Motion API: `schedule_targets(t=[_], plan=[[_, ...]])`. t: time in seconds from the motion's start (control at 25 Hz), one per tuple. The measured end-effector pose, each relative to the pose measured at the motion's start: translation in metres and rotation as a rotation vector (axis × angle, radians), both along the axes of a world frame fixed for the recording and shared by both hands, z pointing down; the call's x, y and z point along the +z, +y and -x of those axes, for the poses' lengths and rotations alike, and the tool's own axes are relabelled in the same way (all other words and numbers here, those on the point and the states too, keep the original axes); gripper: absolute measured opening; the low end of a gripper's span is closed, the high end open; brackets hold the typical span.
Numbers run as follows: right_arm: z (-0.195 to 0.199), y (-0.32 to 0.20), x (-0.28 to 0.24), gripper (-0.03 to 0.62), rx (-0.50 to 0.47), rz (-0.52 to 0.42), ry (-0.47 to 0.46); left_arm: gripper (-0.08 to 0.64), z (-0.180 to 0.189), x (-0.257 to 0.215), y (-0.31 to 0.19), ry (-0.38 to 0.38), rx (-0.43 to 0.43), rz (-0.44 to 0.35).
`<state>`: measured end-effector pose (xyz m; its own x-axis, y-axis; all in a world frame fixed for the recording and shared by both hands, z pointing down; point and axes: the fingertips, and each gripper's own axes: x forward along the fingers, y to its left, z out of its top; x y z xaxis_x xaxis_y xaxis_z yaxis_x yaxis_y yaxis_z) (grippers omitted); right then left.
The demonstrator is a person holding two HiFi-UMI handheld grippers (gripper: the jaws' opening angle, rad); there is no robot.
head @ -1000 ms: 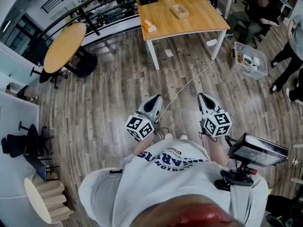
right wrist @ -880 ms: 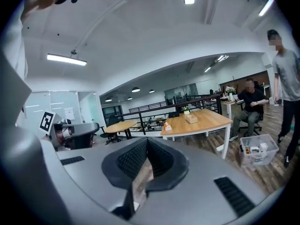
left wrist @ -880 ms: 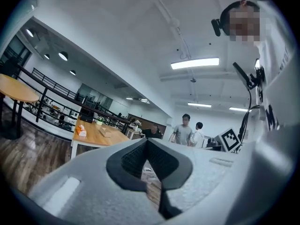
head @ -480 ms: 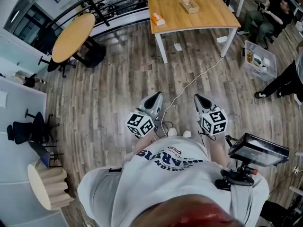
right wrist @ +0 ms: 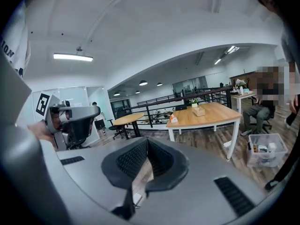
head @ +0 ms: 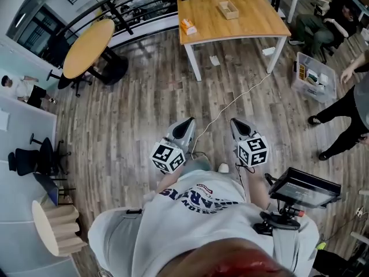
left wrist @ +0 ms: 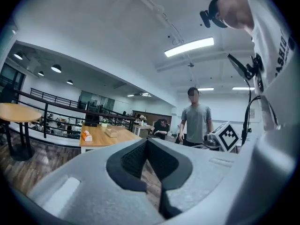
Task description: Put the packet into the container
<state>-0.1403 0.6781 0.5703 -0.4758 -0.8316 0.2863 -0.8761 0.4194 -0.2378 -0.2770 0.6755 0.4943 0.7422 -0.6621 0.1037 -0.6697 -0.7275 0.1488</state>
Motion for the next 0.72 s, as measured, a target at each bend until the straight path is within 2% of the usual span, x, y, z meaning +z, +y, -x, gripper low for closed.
schedule_targets(t=[0.16, 0.32, 0.52, 0.72], plan=[[-0.001, 0.002, 0.011, 0.009, 0.007, 0.031, -0.009, -0.005, -0.006, 0.013, 0.001, -0.004, 0.029, 0.011], [-0.005, -0.014, 0.021, 0.009, 0.005, 0.07, 0.016, -0.005, -0.013, 0.023, -0.026, 0.016, 0.048, 0.034], [-0.015, -0.059, 0.021, 0.009, 0.055, 0.08, 0.033, -0.005, -0.031, 0.033, -0.086, 0.046, 0.111, 0.025], [-0.018, -0.119, 0.004, 0.009, 0.075, 0.094, 0.041, -0.005, -0.046, 0.015, -0.162, 0.06, 0.172, -0.026]])
